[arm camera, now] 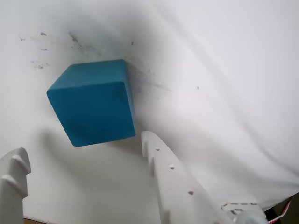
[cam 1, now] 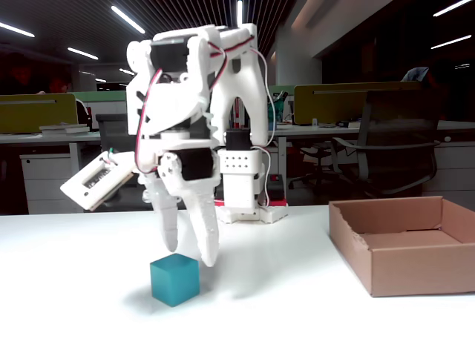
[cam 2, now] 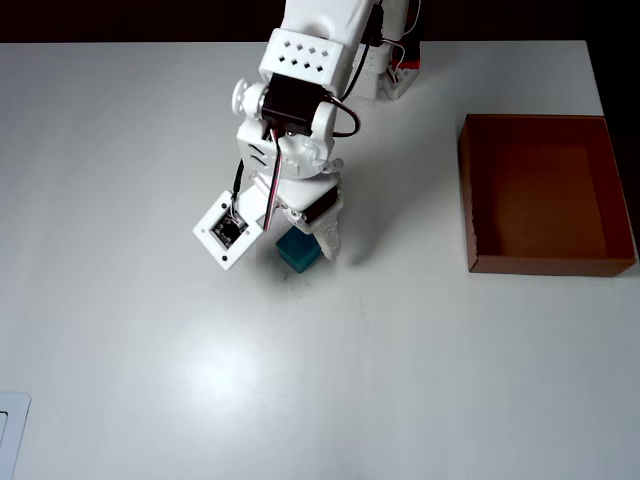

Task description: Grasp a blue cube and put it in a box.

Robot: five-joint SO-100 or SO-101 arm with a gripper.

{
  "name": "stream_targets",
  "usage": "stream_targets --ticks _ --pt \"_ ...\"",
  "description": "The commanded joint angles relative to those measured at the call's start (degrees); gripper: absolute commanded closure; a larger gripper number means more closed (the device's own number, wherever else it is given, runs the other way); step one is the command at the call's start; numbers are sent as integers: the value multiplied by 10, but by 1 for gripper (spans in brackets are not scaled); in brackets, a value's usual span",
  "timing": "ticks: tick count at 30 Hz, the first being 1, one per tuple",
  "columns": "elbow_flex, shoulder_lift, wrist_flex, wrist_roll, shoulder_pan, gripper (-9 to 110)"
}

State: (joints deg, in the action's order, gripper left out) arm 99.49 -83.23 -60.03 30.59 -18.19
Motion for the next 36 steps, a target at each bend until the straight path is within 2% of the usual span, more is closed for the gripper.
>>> stream_targets --ticks 1,36 --pt "-27 4 20 4 -9 71" --pt "-37 43 68 -2 -4 86"
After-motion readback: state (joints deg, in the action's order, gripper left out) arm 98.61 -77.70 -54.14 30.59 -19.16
